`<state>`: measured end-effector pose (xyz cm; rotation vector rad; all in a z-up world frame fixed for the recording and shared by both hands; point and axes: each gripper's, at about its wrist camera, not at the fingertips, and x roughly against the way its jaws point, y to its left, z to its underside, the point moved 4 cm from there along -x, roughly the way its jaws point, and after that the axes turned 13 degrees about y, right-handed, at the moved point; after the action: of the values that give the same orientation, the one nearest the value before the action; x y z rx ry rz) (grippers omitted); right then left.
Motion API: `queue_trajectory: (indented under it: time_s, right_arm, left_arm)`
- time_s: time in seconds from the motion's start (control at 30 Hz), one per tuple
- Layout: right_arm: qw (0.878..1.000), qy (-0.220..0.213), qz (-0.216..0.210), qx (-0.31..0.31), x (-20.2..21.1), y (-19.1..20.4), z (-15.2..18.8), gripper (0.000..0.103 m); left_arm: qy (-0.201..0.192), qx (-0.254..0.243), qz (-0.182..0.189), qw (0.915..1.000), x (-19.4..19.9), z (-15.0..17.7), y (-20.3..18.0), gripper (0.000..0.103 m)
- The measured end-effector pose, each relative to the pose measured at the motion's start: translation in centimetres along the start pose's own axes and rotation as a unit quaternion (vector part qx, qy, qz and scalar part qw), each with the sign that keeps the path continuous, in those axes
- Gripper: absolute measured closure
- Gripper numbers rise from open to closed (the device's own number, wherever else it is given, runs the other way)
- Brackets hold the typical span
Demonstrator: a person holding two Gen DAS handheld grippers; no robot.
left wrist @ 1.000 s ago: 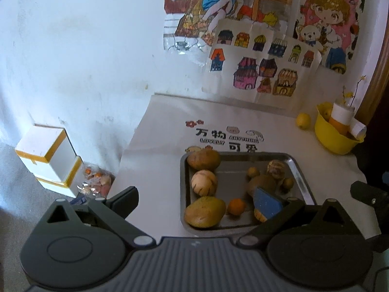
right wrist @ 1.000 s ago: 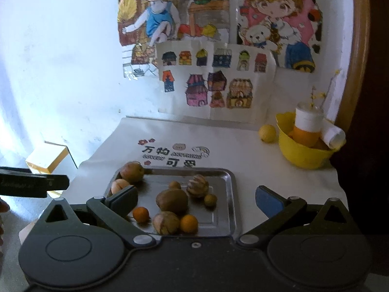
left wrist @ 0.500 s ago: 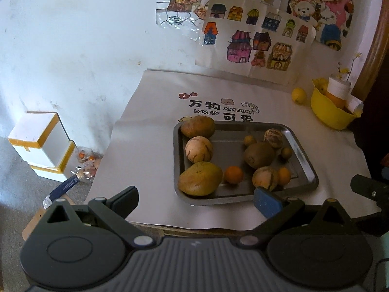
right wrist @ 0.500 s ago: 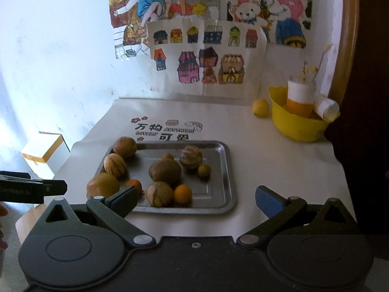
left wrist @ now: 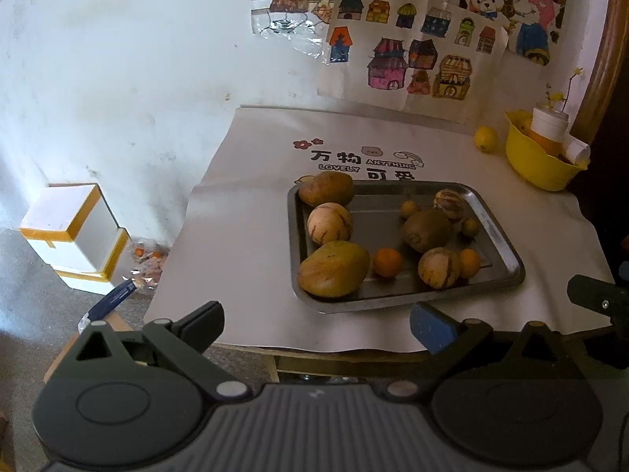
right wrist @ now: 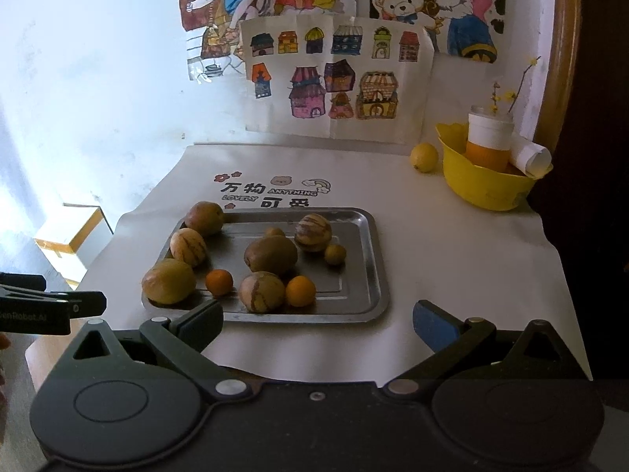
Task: Organize fruits
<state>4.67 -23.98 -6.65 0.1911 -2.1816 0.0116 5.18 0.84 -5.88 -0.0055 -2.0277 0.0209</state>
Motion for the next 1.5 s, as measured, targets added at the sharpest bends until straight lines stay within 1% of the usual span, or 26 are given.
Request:
queue_trajectory:
  time_s: [0.37, 0.83, 1.5]
  right_arm:
    - [1.000, 0.006, -0.011, 0.024, -0.2, 1.0, 0.2, 0.001]
    - [1.000, 0.007, -0.011, 0.018, 0.0, 0.4, 0.3, 0.001]
    - [1.000, 0.010, -0.012, 0.022, -0.1, 0.2, 0.2, 0.001]
  left_arm:
    - [0.004, 0.013, -0.001, 0.9999, 0.4, 0.7, 0.1, 0.000]
    - [0.004, 0.016, -0.003, 0.9999, 0.7, 1.1, -0.4, 0.000]
    - [0.008, 0.020, -0.002, 0.9998, 0.6, 0.8, -1.0, 0.000]
